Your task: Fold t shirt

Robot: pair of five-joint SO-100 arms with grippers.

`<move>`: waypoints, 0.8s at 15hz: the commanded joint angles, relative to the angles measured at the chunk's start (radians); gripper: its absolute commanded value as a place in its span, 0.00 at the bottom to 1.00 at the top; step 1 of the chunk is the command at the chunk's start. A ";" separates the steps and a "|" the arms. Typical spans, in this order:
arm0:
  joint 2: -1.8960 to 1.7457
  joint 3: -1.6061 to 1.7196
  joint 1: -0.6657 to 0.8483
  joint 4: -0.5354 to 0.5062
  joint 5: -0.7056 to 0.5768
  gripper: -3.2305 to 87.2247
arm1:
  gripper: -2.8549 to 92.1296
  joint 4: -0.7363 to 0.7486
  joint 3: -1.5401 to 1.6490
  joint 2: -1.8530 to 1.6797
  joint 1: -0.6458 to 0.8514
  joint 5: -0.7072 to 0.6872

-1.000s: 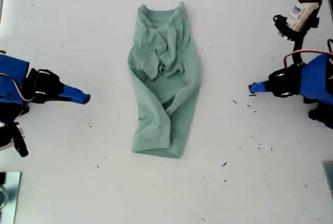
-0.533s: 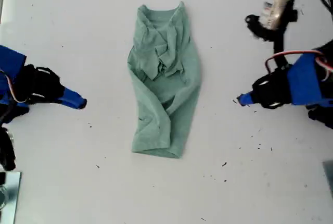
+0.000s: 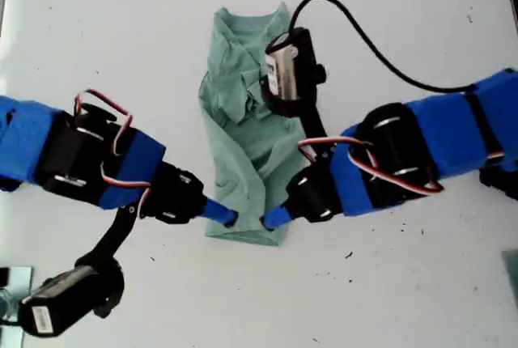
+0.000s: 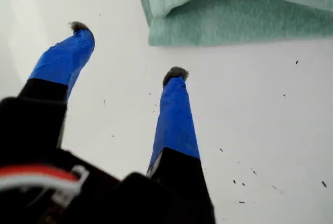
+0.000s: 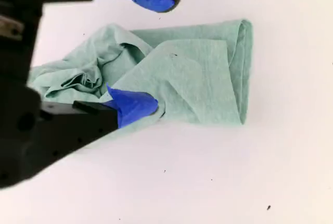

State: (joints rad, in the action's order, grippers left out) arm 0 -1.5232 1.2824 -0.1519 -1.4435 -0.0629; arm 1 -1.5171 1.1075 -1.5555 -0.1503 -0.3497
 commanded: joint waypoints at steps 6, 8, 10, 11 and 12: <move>0.285 -0.057 0.063 0.170 -0.025 0.35 | 0.34 0.173 -0.060 0.264 -0.017 0.038; 0.434 -0.086 0.089 0.206 -0.028 0.29 | 0.33 0.249 -0.058 0.408 -0.002 0.041; 0.506 -0.118 0.066 0.210 -0.040 0.03 | 0.12 0.259 -0.069 0.518 -0.015 0.063; 0.483 -0.118 0.044 0.199 -0.020 0.03 | 0.02 0.238 -0.069 0.523 -0.028 0.084; 0.446 -0.118 0.021 0.195 -0.012 0.03 | 0.02 0.212 -0.077 0.514 -0.038 0.084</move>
State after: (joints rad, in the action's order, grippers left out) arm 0 -1.0370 1.1674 -0.0936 -1.2333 -0.0890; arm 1 -1.2671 1.0293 -1.0477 -0.1657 -0.2777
